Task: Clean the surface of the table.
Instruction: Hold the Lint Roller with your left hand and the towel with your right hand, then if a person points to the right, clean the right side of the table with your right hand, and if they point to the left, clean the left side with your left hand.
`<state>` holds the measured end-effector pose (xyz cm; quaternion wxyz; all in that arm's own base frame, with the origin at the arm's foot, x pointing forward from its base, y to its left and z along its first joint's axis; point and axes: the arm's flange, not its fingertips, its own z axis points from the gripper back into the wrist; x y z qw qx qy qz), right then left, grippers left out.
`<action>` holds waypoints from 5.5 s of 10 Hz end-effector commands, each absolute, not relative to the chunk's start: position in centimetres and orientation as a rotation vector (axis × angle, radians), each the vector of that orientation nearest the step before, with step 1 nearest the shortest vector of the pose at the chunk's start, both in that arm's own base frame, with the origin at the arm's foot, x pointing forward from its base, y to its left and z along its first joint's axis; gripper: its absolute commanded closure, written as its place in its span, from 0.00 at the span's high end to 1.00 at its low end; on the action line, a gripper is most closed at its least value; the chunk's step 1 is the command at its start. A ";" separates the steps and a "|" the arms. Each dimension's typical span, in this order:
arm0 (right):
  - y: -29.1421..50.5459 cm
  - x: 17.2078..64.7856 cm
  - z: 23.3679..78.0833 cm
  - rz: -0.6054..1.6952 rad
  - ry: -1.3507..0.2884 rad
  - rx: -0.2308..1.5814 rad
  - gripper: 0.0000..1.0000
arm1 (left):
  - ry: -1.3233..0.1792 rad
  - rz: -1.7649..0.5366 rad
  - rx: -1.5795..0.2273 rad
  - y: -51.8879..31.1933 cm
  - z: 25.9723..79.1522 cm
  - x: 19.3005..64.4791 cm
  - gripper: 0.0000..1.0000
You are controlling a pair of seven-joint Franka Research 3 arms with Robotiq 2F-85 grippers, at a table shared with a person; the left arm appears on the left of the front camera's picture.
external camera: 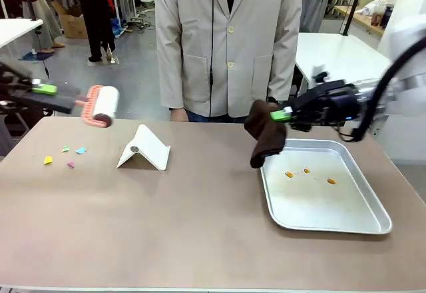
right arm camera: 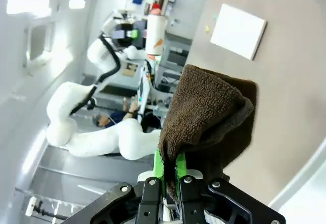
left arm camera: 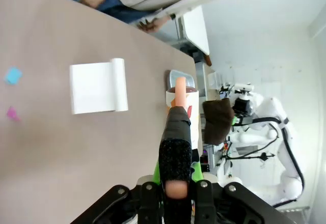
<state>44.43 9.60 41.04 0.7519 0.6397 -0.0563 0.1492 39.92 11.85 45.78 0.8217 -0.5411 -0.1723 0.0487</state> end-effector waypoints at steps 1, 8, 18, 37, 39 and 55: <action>5.1 41.9 44.0 0.213 -0.191 1.398 0.00 | -0.343 0.064 -1.169 18.1 44.7 40.4 0.00; -13.0 36.5 37.0 0.082 -0.301 1.324 0.00 | -0.443 -0.010 -1.513 30.8 36.1 38.0 0.00; -13.4 36.1 35.5 0.044 -0.292 1.312 0.00 | -0.410 -0.007 -1.506 29.7 34.2 38.3 0.00; -13.4 36.1 35.5 0.044 -0.292 1.312 0.00 | -0.410 -0.007 -1.506 29.7 34.2 38.3 0.00; -13.3 36.2 35.1 0.040 -0.288 1.324 0.11 | -0.410 -0.007 -1.506 29.7 34.2 38.3 0.00; -2.1 46.1 32.3 0.123 -0.142 0.410 0.11 | -0.410 -0.007 -1.506 29.7 34.2 38.3 0.00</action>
